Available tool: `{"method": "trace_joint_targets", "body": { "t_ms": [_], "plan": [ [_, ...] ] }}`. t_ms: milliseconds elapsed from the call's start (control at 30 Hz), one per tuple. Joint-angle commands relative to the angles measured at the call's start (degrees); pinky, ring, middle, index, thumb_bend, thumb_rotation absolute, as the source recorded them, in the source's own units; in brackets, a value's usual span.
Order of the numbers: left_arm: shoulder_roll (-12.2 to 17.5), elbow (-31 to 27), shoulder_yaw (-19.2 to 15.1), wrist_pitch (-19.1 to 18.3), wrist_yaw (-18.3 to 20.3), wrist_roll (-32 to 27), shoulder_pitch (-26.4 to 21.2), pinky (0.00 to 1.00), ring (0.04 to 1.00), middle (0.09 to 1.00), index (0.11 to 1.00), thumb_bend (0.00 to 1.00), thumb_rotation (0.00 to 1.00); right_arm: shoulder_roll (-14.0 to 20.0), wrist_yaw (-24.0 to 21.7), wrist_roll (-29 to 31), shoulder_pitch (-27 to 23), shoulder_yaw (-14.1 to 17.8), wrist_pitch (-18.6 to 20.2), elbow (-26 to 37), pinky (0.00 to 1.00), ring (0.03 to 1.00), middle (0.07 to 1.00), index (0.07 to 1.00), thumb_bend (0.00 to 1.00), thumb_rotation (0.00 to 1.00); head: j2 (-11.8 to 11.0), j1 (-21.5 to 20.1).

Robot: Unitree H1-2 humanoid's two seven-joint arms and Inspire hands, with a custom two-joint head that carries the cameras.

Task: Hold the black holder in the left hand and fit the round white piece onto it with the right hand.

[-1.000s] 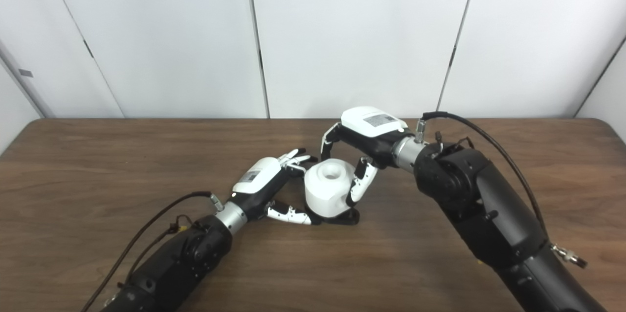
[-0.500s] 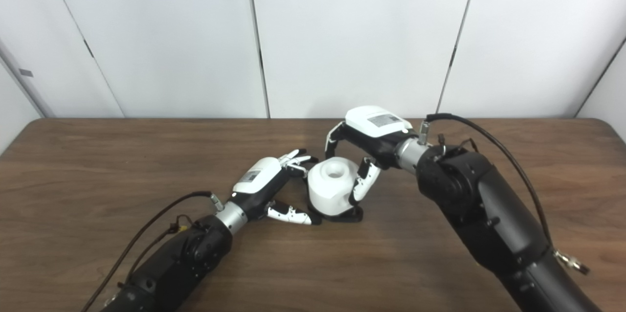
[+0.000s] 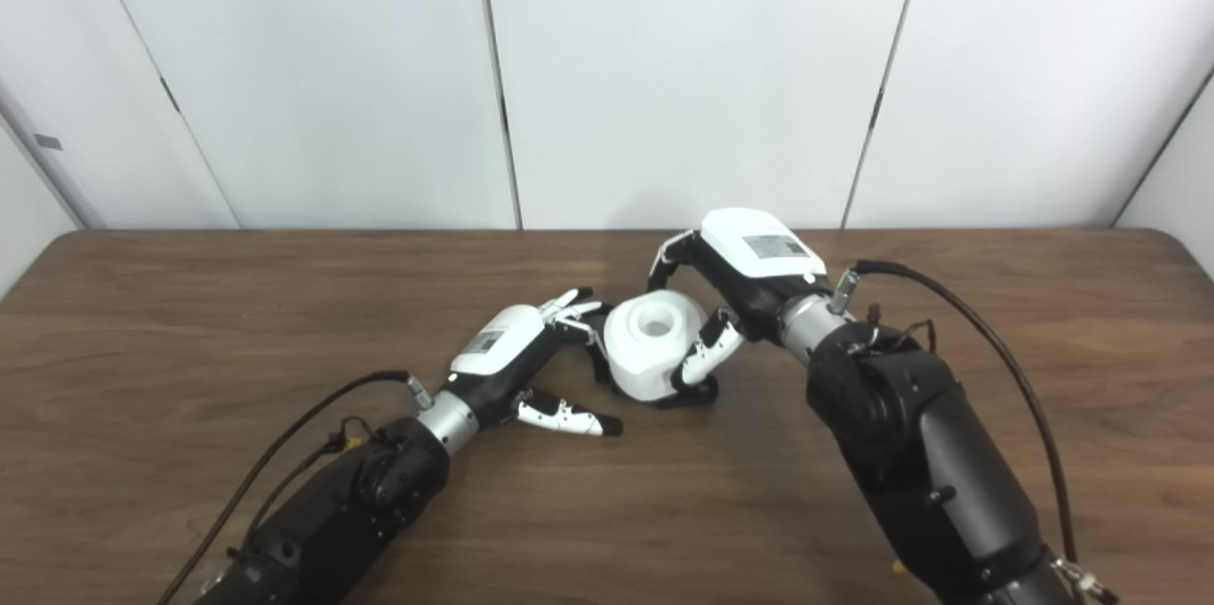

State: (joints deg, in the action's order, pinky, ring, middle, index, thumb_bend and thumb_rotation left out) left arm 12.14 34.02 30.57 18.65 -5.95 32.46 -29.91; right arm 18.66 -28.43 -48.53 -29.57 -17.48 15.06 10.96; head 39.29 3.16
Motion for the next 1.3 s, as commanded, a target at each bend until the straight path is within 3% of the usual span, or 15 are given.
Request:
{"method": "trace_joint_targets", "body": {
  "t_ms": [0,867,1067,1267],
  "plan": [
    [-0.5,2.4,2.6,-0.8,4.3,2.2,3.4,0.97,0.994,0.903,0.477,0.52,0.07,-0.6,2.2,0.5,-2.2,1.0,-0.2,0.6,0.78,0.778,0.727,0.482,0.52,0.13,0.1,0.1],
    [-0.7,4.0,1.6,-0.1,1.3,2.5,3.0,0.97,0.985,0.888,0.477,0.52,0.07,-0.5,2.4,0.8,-4.0,0.3,-0.4,-1.5,0.76,0.770,0.720,0.481,0.52,0.13,0.1,0.2],
    [-0.3,4.1,1.2,-0.7,-0.2,3.4,2.9,0.96,0.983,0.890,0.477,0.52,0.07,0.2,1.8,1.2,-5.7,1.5,0.3,-0.2,0.74,0.771,0.720,0.481,0.52,0.13,-0.1,-0.2],
    [0.1,3.4,0.7,-1.3,0.6,3.2,2.8,0.97,0.977,0.893,0.477,0.52,0.07,1.1,1.7,2.5,-7.4,3.0,0.1,0.8,0.73,0.765,0.723,0.482,0.52,0.13,-0.1,-0.3]
  ]
}}
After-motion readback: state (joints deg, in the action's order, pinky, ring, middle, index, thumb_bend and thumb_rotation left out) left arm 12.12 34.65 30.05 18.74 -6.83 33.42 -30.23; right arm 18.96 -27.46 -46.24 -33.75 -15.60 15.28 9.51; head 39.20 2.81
